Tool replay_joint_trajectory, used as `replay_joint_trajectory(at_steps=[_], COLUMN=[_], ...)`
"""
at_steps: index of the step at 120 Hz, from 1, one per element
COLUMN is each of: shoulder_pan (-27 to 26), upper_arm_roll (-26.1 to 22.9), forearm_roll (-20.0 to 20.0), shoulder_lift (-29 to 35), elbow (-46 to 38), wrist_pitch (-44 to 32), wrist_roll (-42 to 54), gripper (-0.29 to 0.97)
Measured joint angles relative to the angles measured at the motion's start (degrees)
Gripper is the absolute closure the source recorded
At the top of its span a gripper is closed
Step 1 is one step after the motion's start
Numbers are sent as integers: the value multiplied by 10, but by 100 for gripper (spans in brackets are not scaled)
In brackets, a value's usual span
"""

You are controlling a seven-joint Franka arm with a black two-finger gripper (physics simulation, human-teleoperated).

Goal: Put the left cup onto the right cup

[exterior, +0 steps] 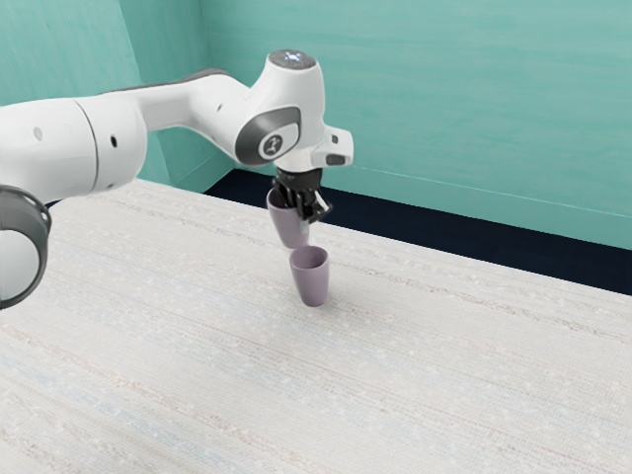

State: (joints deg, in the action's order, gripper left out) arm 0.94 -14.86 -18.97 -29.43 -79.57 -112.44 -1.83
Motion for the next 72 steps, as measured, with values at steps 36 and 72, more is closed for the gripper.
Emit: replay_joint_trajectory(at_steps=[36,72], shoulder_pan=[-1,-1], upper_arm_roll=[-9,-16], forearm_roll=[-3,-3], shoulder_lift=[-14,-20], elbow=[5,5], wrist_pitch=[5,4], wrist_roll=[0,0], gripper=[78,78])
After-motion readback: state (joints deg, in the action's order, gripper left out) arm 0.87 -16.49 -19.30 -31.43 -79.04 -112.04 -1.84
